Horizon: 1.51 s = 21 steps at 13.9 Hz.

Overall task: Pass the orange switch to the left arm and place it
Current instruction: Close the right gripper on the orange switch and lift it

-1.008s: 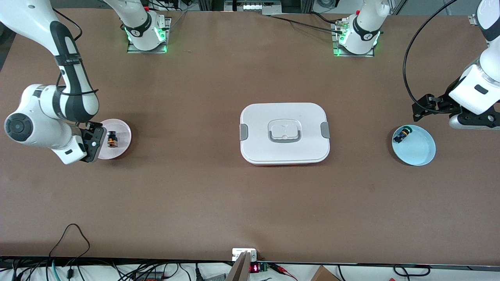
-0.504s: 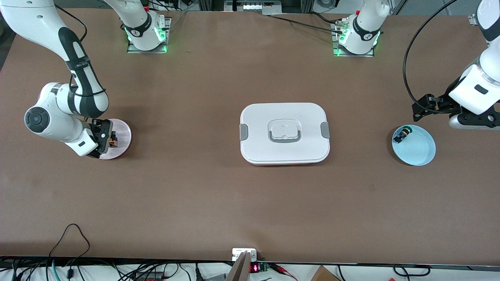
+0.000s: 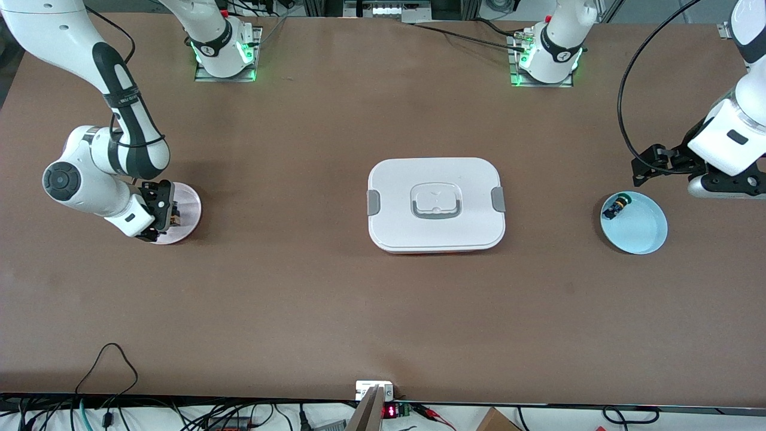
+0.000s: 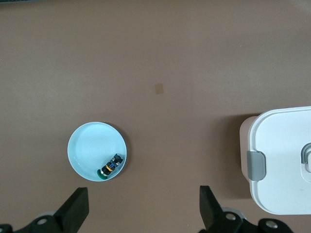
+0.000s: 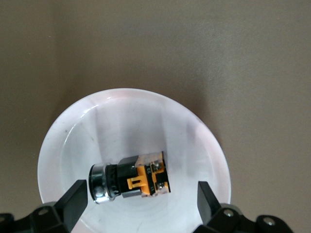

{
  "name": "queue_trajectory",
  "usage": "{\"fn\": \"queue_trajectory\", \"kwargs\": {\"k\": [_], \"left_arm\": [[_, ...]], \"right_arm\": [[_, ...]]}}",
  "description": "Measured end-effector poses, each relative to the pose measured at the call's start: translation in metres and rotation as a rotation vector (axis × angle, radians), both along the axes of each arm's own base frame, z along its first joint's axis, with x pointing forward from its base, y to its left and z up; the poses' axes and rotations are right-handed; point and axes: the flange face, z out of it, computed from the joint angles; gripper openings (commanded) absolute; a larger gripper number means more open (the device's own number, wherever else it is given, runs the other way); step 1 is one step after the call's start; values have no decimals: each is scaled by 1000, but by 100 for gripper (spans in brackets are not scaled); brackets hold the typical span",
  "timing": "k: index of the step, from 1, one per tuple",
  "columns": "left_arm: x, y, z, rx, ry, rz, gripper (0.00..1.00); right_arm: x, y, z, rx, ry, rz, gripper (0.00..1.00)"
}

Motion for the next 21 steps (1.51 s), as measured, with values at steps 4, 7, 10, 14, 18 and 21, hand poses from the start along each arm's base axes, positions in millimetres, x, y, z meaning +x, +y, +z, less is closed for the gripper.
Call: {"fn": "queue_trajectory", "kwargs": {"k": [4, 7, 10, 14, 18, 21], "left_arm": [[0, 0, 0, 0, 0, 0, 100], [0, 0, 0, 0, 0, 0, 100], [1, 0, -2, 0, 3, 1, 100], [10, 1, 2, -2, -13, 3, 100], [14, 1, 0, -3, -11, 3, 100], [14, 1, -1, -3, -10, 3, 100]], "right_arm": [[-7, 1, -8, 2, 3, 3, 100], [-10, 1, -11, 2, -5, 4, 100], [-11, 1, -12, 1, -12, 5, 100], [-13, 2, -15, 1, -22, 7, 97], [-16, 2, -18, 2, -26, 15, 64], [-16, 2, -18, 3, -27, 27, 27]]}}
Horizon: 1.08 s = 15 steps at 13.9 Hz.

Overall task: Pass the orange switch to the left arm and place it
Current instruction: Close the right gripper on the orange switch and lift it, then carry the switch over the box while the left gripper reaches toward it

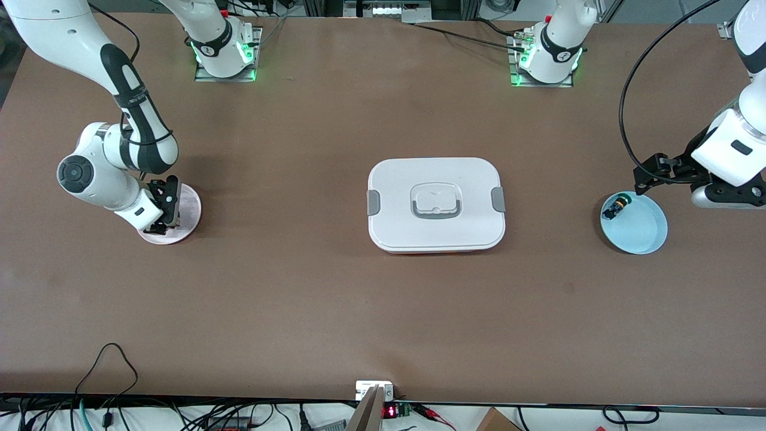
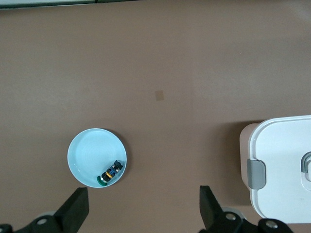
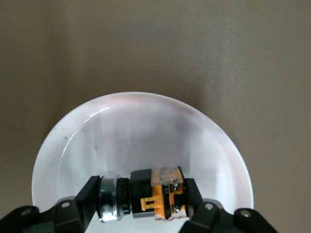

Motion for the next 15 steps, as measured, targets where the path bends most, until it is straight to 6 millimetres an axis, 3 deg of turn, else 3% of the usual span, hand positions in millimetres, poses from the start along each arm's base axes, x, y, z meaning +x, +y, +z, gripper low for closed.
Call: {"fn": "queue_trajectory", "kwargs": {"k": [2, 3, 7, 11, 13, 15], "left_arm": [[0, 0, 0, 0, 0, 0, 100], [0, 0, 0, 0, -1, 0, 100], [1, 0, 1, 0, -2, 1, 100], [1, 1, 0, 0, -1, 1, 100], [1, 1, 0, 0, -1, 1, 100], [1, 1, 0, 0, -1, 1, 100]], "right_arm": [[0, -1, 0, 2, -1, -3, 6], [0, -1, 0, 4, -1, -7, 0], [2, 7, 4, 27, 20, -18, 0], [22, 39, 45, 167, 185, -90, 0], [25, 61, 62, 310, 271, -152, 0], [29, 104, 75, 472, 293, -178, 0]]}}
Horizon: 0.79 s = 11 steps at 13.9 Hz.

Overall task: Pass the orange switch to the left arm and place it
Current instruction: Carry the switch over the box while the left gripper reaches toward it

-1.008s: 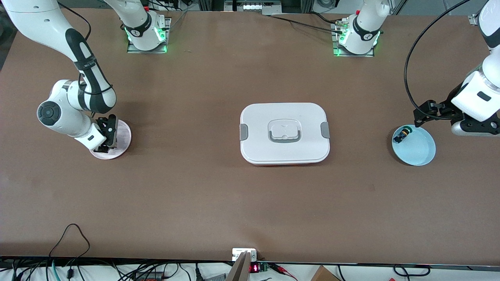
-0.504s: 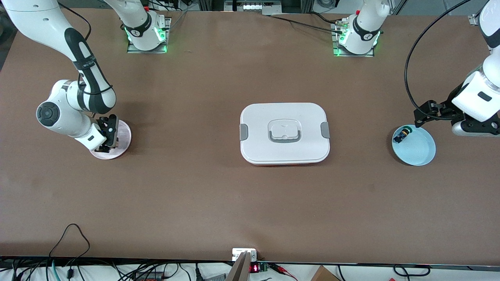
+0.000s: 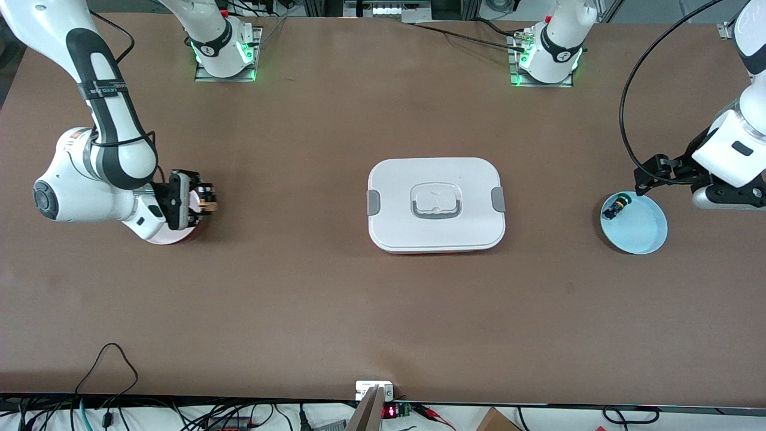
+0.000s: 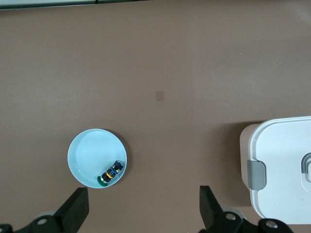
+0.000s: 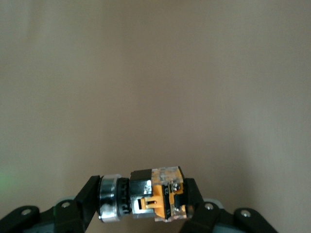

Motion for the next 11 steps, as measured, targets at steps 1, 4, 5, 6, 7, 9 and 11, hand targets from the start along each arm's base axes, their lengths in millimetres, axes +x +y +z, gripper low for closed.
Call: {"fn": "queue_trajectory", "kwargs": {"k": [1, 4, 5, 6, 7, 9, 11], "left_arm": [[0, 0, 0, 0, 0, 0, 100], [0, 1, 0, 0, 0, 1, 100], [0, 0, 0, 0, 0, 1, 100], [0, 0, 0, -4, 2, 1, 100], [-1, -1, -1, -16, 13, 2, 100], [-8, -5, -6, -58, 78, 7, 100], [-18, -11, -12, -104, 161, 7, 100]], "right_arm": [[3, 32, 9, 81, -6, -10, 0], [1, 145, 43, 347, -3, -56, 0], [-2, 179, 53, 427, -5, -86, 0], [-6, 213, 64, 499, -8, -121, 0], [-9, 248, 76, 572, -14, -162, 0], [-18, 311, 101, 686, -39, -252, 0], [-29, 363, 122, 762, -58, -334, 0]]}}
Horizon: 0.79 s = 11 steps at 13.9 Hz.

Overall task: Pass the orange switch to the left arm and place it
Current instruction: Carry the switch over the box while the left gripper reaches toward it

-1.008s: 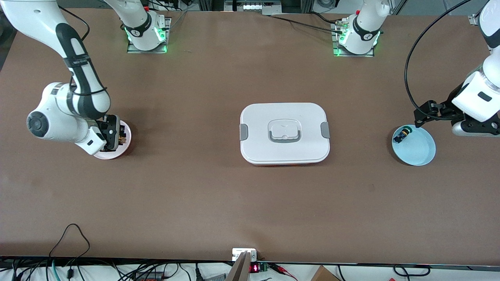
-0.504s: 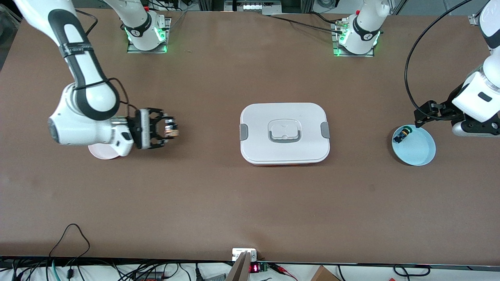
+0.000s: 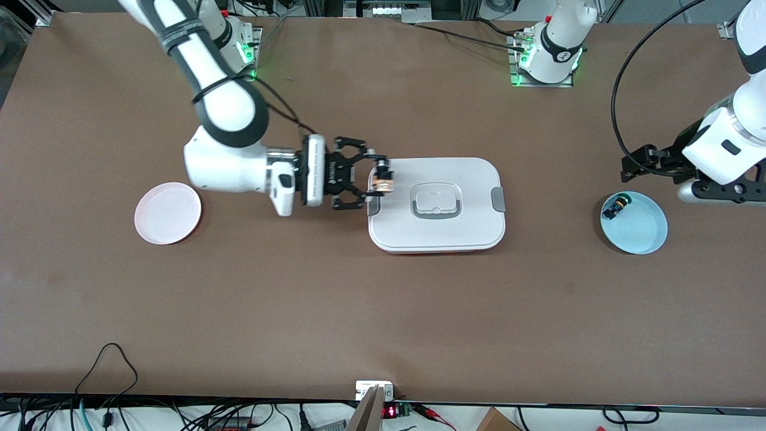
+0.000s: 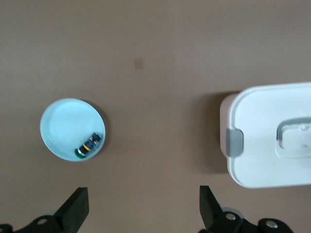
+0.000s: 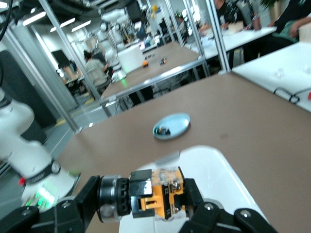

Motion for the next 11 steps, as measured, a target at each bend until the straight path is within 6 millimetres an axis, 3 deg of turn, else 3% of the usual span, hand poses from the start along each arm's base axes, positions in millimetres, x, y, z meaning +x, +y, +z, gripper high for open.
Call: {"fn": "queue_trajectory", "kwargs": {"k": [2, 4, 8, 11], "left_arm": [[-9, -10, -4, -88, 78, 0, 100], [-17, -17, -14, -229, 190, 10, 100], [-7, -12, -58, -568, 404, 64, 100], [11, -19, -92, -791, 482, 96, 100]], "right_arm": [[-9, 42, 17, 72, 10, -40, 0], [-11, 68, 33, 136, 19, -65, 0], [-15, 94, 67, 226, 18, -101, 0], [-18, 112, 78, 252, 13, -124, 0]]}}
